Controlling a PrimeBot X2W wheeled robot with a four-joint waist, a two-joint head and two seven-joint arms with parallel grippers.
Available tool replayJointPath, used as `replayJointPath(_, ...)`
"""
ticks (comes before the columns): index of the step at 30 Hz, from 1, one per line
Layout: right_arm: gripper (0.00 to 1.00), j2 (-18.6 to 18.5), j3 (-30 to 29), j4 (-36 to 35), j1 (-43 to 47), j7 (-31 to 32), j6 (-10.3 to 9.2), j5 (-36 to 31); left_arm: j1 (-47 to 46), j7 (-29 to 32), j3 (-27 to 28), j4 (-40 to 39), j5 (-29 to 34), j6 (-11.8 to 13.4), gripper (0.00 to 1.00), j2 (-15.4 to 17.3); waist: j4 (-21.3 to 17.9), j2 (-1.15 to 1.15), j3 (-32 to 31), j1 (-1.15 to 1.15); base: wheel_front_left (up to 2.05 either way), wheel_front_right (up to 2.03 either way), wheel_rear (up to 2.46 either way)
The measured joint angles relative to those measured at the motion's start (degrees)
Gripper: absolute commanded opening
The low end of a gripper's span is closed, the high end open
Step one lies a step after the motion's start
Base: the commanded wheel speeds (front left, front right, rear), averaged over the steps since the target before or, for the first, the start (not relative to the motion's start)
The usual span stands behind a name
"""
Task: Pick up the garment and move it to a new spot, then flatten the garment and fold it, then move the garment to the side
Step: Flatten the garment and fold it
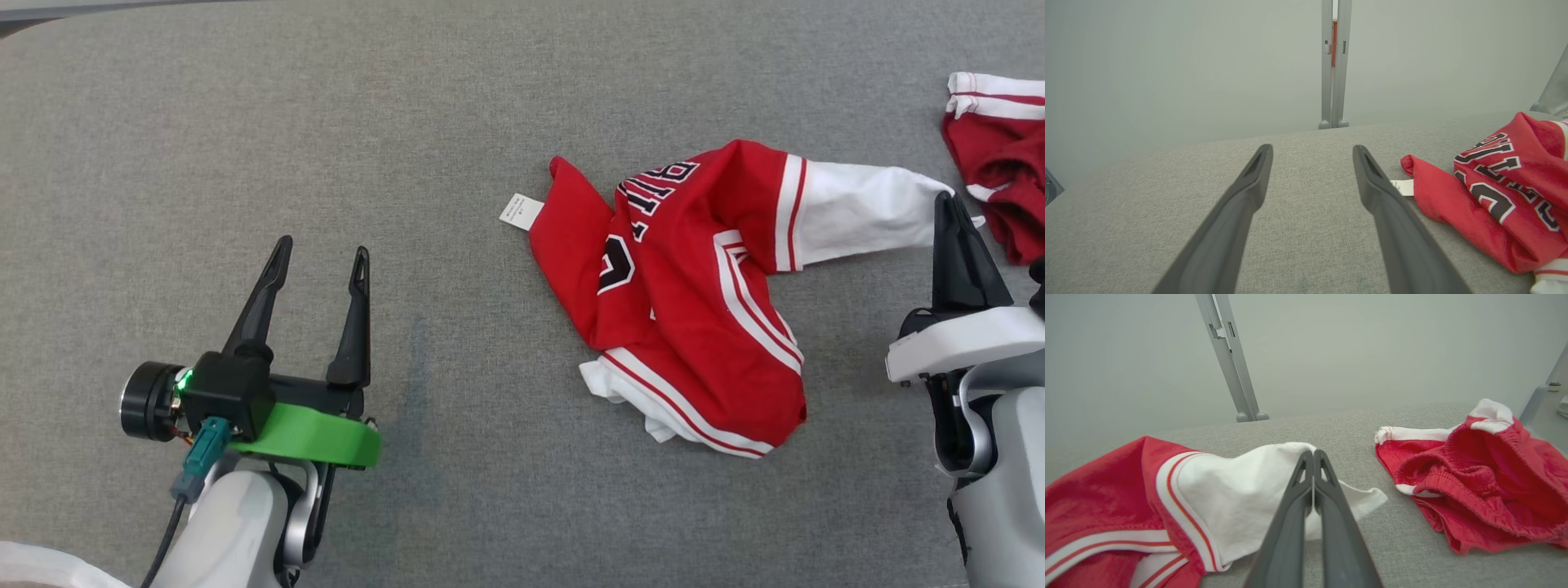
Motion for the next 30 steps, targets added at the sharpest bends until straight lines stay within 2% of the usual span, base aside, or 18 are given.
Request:
replayJointPath(1, 1.00, -0.15, 0.24, 0.89, -0.63, -0.78, 0.00, -0.05, -0.10, 0.00, 0.00, 0.09, 0.02, 0.00, 1.00, -0.09, 0.07, 0.00, 0.36, 0.00, 0.00, 0.00, 0.00)
replayJointPath(5, 1.00, -0.25, 1.36, 0.29, -1.33, -3.75, 0.00, -1.34, -0.17, 0.00, 0.18, 0.51, 0.08, 0.00, 1.00, -0.34, 0.27, 0.00, 0.86, 0.00, 0.00, 0.00, 0.00)
replayJointPath(9, 1.00, -0.34, 4.16, -5.12, 0.73, -4.49, 0.00, -3.23, 0.23, -0.07, 0.96, 0.71, 0.08, 0.07, 1.00, -0.40, 0.10, 0.00, -0.24, 0.00, 0.00, 0.00, 0.00)
replayJointPath(13, 1.00, 0.36, 6.67, -10.43, 6.66, -4.55, 0.00, -5.16, 1.70, -0.08, 1.54, 0.70, 0.07, 0.25, 1.00, -0.46, -0.15, 0.00, -2.15, 0.00, 0.00, 0.00, 0.00)
replayJointPath(20, 1.00, 4.01, 7.98, -17.60, 16.13, -1.60, 0.00, -5.72, 5.13, -0.08, 3.09, 0.54, -0.56, 0.98, 1.00, -0.52, -0.63, 0.00, -5.86, 0.00, 0.00, 0.00, 0.00)
replayJointPath(30, 1.00, 6.05, 8.06, -21.85, 20.65, 1.10, 0.00, -5.72, 8.28, -0.09, 3.76, 0.05, -0.90, 1.49, 1.00, 0.29, -1.72, 0.00, -9.07, 0.00, 0.00, 0.00, 0.00)
